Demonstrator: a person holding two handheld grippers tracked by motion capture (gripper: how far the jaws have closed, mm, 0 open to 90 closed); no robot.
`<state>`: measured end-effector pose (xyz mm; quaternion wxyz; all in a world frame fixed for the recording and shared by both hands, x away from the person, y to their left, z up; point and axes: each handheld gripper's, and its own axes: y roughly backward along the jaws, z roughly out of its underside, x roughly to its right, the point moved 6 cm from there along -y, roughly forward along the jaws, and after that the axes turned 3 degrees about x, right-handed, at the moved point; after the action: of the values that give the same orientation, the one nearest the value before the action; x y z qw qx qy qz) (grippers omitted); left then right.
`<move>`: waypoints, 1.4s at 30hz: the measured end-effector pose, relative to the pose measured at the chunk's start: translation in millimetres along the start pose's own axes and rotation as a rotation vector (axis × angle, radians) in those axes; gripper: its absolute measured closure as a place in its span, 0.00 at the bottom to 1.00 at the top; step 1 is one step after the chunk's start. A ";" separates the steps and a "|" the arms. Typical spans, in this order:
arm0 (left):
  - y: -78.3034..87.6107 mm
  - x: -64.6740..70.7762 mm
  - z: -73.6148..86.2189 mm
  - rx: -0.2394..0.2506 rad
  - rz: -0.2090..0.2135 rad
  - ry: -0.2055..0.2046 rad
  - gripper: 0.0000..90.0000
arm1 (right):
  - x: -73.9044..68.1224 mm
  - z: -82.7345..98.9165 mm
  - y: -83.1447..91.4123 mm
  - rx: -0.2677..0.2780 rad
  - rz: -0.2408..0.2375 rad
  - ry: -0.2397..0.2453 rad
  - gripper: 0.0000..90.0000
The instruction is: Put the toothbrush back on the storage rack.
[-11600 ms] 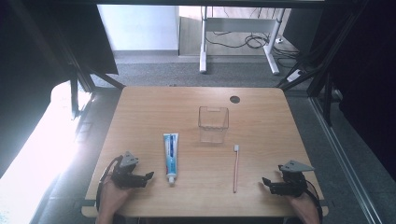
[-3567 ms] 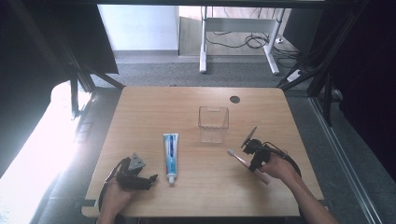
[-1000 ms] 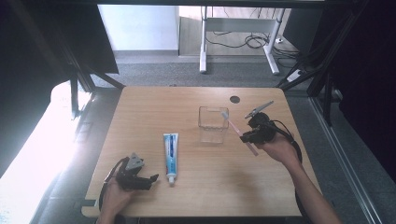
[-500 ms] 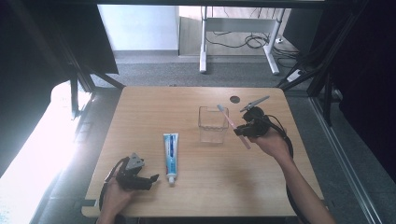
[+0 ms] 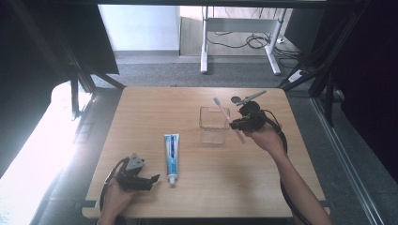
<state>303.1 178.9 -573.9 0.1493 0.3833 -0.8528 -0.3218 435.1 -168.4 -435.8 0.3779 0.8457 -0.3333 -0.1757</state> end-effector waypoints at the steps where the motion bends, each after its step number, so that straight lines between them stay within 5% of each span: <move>1: 0.1 0.0 0.2 -0.004 -0.001 -0.002 0.14 | 0.0 -1.7 -0.4 0.006 0.002 -0.001 0.88; 42: 1.1 -1.8 -0.5 0.011 -0.004 0.001 0.14 | 4.1 -54.1 -31.5 0.136 0.007 -0.061 0.88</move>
<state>303.9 180.6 -572.9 0.1470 0.3860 -0.8537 -0.3172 481.3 -127.5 -424.5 0.3098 0.8626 -0.3586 -0.1769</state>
